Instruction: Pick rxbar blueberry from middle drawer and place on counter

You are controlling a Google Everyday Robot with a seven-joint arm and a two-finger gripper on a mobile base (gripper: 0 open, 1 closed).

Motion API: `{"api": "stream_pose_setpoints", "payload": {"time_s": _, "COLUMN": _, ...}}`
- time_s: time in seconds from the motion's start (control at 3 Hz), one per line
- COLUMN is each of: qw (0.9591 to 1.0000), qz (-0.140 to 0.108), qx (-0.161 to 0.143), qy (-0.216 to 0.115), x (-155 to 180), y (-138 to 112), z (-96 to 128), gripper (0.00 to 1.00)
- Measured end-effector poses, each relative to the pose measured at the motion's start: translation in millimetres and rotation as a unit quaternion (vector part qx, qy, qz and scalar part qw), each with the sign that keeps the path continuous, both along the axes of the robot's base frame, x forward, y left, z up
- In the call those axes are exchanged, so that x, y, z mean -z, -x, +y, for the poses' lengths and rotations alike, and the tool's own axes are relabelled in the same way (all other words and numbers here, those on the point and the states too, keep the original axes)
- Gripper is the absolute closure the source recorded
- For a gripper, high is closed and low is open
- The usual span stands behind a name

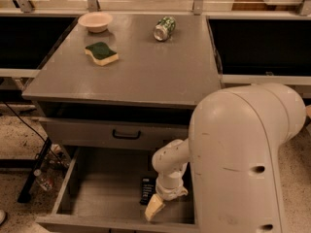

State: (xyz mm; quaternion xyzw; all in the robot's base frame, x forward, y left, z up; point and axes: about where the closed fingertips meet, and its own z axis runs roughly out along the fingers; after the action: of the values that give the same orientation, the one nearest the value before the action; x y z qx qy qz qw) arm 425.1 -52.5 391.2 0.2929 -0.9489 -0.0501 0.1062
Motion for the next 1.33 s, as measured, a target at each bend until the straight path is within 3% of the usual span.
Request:
{"api": "stream_pose_setpoints", "payload": {"time_s": 0.33, "qw": 0.9999, "qz": 0.001, "qx": -0.005, "qy": -0.014, "x": -0.6, "y": -10.5, "z": 25.9, "gripper": 0.0}}
{"api": "stream_pose_setpoints", "payload": {"time_s": 0.67, "qw": 0.9998, "qz": 0.01, "qx": -0.001, "qy": -0.016, "x": 8.5, "y": -13.8, "z": 31.6, "gripper": 0.0}}
{"api": "stream_pose_setpoints", "payload": {"time_s": 1.0, "qw": 0.9995, "qz": 0.025, "qx": 0.001, "qy": -0.02, "x": 16.8, "y": -10.8, "z": 24.5, "gripper": 0.0}}
{"api": "stream_pose_setpoints", "payload": {"time_s": 1.33, "qw": 0.9996, "qz": 0.023, "qx": 0.01, "qy": -0.015, "x": 9.7, "y": 1.7, "z": 13.0, "gripper": 0.0}}
